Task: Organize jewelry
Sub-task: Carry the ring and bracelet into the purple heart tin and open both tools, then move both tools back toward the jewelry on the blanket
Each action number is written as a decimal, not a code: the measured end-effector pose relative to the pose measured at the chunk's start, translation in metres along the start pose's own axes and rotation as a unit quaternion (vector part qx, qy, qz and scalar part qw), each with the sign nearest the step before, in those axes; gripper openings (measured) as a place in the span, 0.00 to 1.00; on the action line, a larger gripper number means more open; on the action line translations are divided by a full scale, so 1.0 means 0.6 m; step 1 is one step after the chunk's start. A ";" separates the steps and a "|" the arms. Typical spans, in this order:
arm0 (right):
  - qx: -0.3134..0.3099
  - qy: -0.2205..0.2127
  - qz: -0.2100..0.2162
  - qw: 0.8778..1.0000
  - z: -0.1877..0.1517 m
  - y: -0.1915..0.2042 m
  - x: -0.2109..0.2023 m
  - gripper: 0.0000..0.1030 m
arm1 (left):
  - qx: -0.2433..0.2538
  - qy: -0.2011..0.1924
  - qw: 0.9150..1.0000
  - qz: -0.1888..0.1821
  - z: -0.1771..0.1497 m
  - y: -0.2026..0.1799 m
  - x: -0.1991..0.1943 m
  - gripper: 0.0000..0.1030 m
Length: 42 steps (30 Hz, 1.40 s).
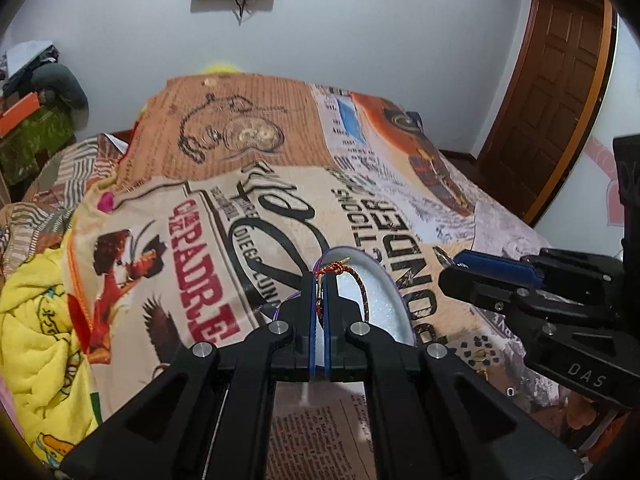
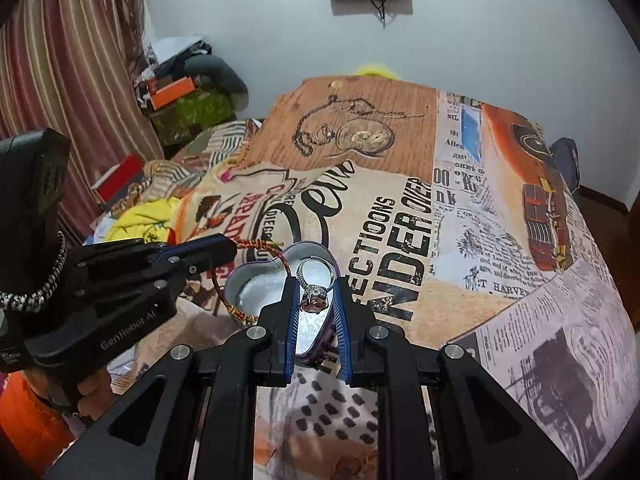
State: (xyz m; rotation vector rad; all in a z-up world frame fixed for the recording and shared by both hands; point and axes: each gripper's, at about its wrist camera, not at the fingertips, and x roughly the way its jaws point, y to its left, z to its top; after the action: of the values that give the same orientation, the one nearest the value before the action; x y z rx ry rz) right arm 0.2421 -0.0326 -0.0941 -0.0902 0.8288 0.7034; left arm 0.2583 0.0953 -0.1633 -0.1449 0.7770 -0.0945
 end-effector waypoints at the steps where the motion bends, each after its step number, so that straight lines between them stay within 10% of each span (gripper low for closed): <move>1: 0.000 0.004 0.003 1.000 0.001 -0.001 0.005 0.15 | 0.000 0.003 1.000 0.000 -0.001 0.001 0.005 0.01; 10: -0.012 0.030 0.017 0.999 0.006 0.004 0.039 0.15 | 0.015 0.015 1.000 0.014 -0.005 0.013 0.021 0.02; 26: -0.046 0.065 0.019 0.997 0.005 0.036 0.079 0.16 | 0.002 0.005 0.998 0.055 -0.017 0.052 -0.015 0.33; 34: -0.063 0.045 -0.022 0.997 0.005 0.044 0.040 0.40 | -0.013 0.004 0.998 0.066 -0.024 0.057 -0.044 0.39; 42: -0.055 0.017 -0.048 0.997 -0.004 0.031 -0.030 0.43 | -0.002 -0.003 0.998 0.067 -0.031 0.018 -0.092 0.47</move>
State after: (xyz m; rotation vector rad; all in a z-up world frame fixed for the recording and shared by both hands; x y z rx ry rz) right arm 0.2209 -0.0286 -0.0793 -0.2405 0.8130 0.6587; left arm 0.2065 0.1119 -0.1401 -0.0971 0.7781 0.0340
